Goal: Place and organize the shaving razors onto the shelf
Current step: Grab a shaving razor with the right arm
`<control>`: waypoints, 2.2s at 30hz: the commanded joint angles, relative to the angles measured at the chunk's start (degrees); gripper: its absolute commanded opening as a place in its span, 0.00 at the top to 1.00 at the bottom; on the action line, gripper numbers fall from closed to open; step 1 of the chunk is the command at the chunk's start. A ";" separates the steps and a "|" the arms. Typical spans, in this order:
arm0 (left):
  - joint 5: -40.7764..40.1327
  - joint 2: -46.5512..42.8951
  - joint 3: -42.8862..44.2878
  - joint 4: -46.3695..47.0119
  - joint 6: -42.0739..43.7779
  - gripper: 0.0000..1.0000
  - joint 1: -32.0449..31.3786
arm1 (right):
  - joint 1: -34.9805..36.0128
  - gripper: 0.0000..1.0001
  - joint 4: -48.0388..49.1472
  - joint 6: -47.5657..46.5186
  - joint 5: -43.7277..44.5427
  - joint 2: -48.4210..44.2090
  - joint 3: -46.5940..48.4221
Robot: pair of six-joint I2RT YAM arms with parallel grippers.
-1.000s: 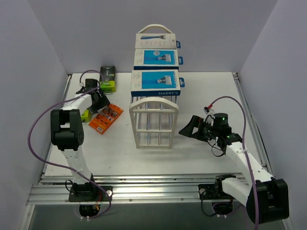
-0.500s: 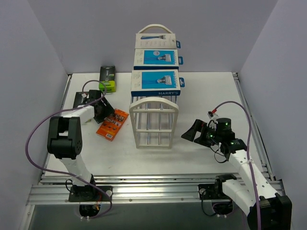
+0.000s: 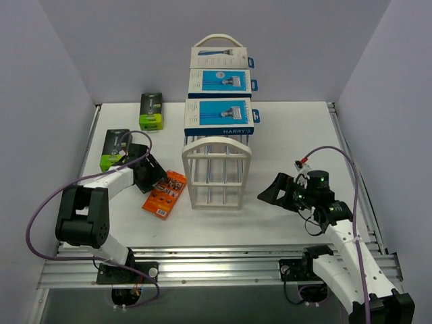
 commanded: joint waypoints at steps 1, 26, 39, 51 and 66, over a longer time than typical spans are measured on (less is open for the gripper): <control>0.89 -2.73 -3.23 -1.65 -2.67 0.26 -2.05 | 1.05 0.17 -1.93 -0.85 -1.91 -1.47 1.48; 2.56 -20.65 -18.35 -1.91 -6.89 0.26 -9.26 | 14.66 0.23 3.26 3.45 3.61 -1.82 -1.06; 2.39 -31.82 -22.84 -3.23 -13.48 0.27 -16.90 | 28.35 0.26 11.85 15.13 11.62 -5.52 -6.60; -0.25 -35.52 -24.42 -1.12 -18.93 0.27 -26.22 | 46.39 0.25 23.90 22.34 29.99 5.55 -6.51; -5.61 -42.45 -23.46 -3.14 -22.80 0.27 -34.05 | 51.58 0.21 41.13 28.67 36.50 17.15 -11.79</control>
